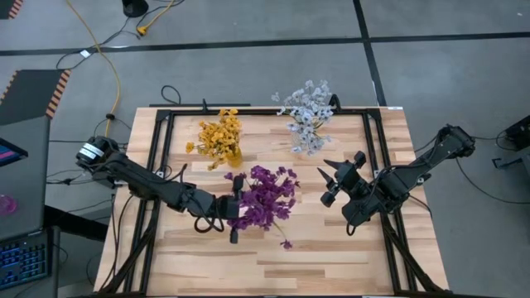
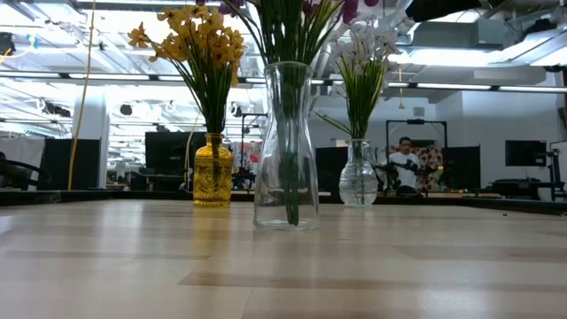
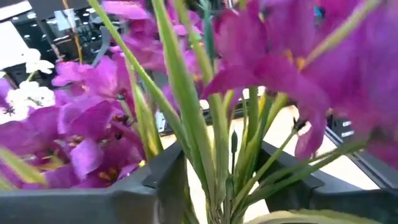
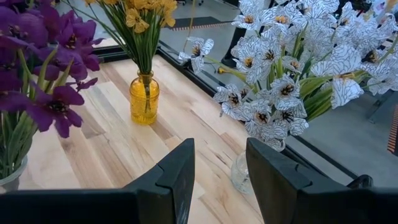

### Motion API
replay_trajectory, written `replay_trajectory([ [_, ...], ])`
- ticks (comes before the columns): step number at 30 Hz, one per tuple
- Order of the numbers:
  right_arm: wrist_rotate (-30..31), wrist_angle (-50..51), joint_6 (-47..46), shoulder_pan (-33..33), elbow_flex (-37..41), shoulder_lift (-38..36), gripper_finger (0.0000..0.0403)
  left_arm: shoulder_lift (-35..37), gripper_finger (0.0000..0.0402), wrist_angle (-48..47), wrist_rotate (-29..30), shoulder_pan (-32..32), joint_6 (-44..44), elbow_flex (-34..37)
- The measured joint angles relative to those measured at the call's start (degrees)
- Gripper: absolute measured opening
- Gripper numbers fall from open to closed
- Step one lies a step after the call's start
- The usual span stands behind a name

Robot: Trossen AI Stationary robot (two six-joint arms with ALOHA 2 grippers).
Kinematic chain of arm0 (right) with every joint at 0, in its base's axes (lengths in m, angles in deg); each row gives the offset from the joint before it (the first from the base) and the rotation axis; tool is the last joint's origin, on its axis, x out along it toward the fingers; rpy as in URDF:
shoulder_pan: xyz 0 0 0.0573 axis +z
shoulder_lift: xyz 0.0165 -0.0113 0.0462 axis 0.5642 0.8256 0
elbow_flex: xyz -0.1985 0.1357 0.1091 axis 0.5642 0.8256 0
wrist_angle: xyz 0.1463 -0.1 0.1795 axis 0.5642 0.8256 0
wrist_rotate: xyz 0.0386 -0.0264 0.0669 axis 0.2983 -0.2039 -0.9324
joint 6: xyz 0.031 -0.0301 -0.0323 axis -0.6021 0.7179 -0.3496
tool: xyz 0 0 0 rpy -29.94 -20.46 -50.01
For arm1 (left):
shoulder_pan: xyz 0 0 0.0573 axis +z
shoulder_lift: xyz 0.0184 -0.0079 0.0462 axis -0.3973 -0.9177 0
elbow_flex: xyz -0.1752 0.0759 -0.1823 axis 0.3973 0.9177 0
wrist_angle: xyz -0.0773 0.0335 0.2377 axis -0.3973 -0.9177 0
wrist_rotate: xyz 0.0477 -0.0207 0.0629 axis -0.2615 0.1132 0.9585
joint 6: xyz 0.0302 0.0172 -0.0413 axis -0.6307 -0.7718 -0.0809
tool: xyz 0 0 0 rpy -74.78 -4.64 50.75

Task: Sort flowers into vase by color
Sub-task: Put the violet flowers into the bottom transparent vase, then return to Home Position

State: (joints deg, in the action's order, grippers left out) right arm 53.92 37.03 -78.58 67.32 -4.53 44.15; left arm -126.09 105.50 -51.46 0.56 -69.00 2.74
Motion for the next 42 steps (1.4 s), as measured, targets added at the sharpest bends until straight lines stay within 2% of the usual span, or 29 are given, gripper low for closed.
replay_trajectory([
  [5,-0.3,0.0,0.0,0.0,0.0,0.0,0.0169,1.0,0.0217,-1.1,2.5,-0.2,-0.5,-0.1],
  [10,-1.5,0.0,0.0,-0.1,0.0,-0.4,0.0169,5.2,0.0242,-5.6,2.4,-0.3,0.7,-0.1],
  [18,-2.1,0.1,0.0,-0.1,0.0,-4.2,0.0169,14.8,0.0245,-16.1,2.3,-0.4,2.5,-0.1],
  [25,-6.8,-0.2,5.5,-0.1,0.0,-11.5,0.0169,24.0,0.0245,-22.0,2.3,-0.4,1.8,-0.1],
  [32,-9.3,-0.2,7.3,-0.1,0.0,-20.7,0.0169,34.7,0.0245,-27.5,3.1,-0.4,1.3,-0.1],
  [38,-18.8,-4.6,17.1,-0.1,0.0,-29.8,0.0169,45.3,0.0245,-33.1,11.4,-0.4,1.4,-0.1],
  [42,-21.1,-9.1,23.1,-0.1,-0.1,-33.1,0.0169,50.5,0.0245,-40.1,16.2,-0.4,2.4,-0.1],
])
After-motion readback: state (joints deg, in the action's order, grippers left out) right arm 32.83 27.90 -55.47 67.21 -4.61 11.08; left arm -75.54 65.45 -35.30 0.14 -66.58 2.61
